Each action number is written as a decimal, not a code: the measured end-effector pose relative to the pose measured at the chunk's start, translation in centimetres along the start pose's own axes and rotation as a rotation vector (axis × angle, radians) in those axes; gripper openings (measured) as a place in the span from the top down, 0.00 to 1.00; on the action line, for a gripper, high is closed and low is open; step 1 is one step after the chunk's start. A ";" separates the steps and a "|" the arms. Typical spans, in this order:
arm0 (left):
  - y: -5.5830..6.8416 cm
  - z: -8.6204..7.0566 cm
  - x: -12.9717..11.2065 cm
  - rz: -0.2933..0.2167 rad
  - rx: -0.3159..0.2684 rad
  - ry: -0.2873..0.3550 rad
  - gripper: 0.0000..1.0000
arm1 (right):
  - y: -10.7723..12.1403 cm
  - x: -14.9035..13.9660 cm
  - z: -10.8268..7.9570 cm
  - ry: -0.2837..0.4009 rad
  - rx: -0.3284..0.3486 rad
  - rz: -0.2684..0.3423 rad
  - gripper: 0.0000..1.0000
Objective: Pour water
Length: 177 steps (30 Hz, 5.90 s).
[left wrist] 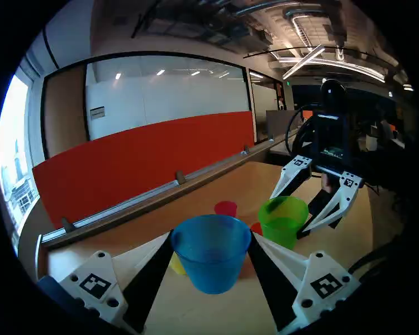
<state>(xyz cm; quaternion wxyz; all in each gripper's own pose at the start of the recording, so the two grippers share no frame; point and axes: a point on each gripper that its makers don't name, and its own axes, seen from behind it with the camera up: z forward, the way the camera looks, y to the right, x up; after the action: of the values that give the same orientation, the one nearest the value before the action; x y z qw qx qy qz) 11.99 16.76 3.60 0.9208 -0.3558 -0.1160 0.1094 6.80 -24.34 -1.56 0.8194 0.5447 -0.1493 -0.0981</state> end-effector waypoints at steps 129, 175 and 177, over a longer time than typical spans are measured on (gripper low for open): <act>0.9 -3.2 -21.2 0.018 0.047 -0.382 0.07 | 0.7 -18.3 -7.3 -0.325 -0.202 0.191 0.00; -10.5 -10.1 -14.4 -0.253 0.547 -0.013 0.07 | 10.5 -9.4 -17.8 0.091 -0.951 0.247 0.00; -10.6 -10.2 -14.2 -0.254 0.551 0.004 0.07 | 10.6 -8.7 -17.9 0.121 -0.968 0.234 0.00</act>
<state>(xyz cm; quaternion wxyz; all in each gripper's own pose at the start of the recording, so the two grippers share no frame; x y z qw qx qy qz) 2.74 -1.32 1.54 0.9892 -0.0756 -0.1239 0.0199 4.93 -2.03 0.51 0.9908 0.0861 -0.0992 -0.0318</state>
